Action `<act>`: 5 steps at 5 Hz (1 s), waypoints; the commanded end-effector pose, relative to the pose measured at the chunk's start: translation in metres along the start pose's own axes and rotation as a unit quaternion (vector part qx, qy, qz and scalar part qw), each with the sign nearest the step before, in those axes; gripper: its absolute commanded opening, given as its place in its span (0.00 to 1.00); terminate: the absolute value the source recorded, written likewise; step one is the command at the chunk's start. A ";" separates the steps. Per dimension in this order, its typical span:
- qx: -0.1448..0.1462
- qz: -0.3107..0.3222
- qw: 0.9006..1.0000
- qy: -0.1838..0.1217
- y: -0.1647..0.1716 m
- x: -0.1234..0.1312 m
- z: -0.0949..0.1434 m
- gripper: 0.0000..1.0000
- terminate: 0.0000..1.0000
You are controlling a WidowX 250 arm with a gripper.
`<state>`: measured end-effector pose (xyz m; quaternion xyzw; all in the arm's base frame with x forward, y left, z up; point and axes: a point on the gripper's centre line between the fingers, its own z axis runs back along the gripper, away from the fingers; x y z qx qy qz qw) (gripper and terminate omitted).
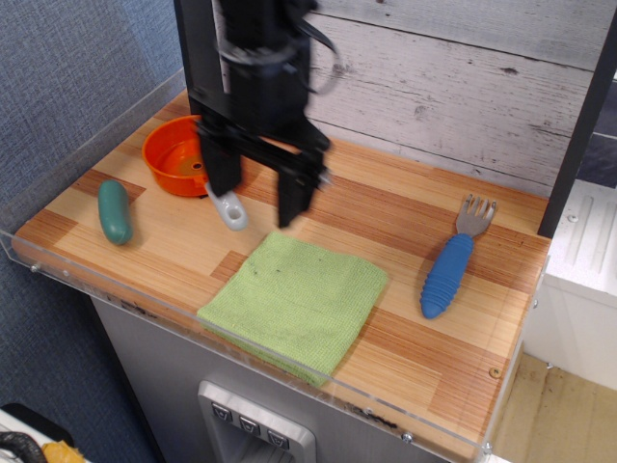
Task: Move the green cloth to the lower edge of the table.
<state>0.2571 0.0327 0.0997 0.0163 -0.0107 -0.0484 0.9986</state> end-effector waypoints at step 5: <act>0.052 0.154 0.984 -0.069 0.103 -0.027 0.030 1.00 1.00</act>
